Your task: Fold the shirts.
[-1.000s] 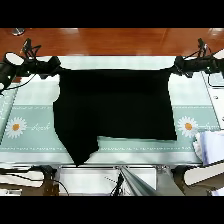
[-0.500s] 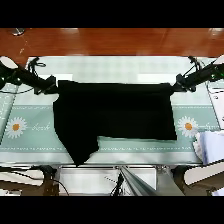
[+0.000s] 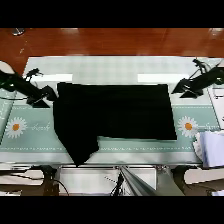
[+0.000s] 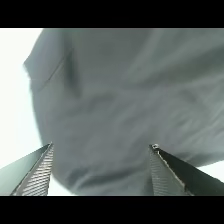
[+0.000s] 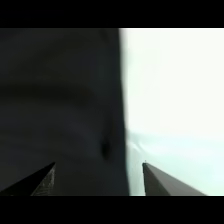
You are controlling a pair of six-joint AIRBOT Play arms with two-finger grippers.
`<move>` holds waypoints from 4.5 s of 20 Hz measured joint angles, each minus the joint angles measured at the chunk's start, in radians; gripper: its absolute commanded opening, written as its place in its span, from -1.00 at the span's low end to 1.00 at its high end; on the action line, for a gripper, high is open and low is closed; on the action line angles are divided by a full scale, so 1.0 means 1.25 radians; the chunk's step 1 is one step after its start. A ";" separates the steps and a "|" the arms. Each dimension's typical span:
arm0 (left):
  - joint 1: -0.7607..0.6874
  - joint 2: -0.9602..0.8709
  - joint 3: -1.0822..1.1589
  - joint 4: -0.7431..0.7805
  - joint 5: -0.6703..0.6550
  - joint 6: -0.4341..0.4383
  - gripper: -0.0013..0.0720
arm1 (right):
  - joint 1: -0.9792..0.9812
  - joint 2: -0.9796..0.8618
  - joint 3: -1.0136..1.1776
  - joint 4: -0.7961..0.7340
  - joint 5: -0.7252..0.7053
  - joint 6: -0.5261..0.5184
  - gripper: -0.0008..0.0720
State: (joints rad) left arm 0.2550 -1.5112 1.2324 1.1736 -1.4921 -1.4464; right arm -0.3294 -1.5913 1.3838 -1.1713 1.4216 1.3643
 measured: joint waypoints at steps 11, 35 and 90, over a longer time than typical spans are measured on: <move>0.166 0.347 -0.518 -0.032 0.074 -0.016 0.96 | -0.019 0.474 -0.570 0.227 -0.228 -0.044 0.74; -0.119 0.386 -0.726 -0.260 0.371 0.056 -0.91 | -0.129 0.451 -0.719 0.043 -0.138 0.062 0.72; -0.231 0.237 -0.240 -0.282 0.395 0.098 -0.91 | -0.003 -0.039 -0.067 0.257 -0.061 -0.099 -0.93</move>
State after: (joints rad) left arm -0.0338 -1.2148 0.9325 0.8211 -0.9981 -1.3235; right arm -0.3328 -1.6398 1.2999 -0.8497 1.3457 1.2404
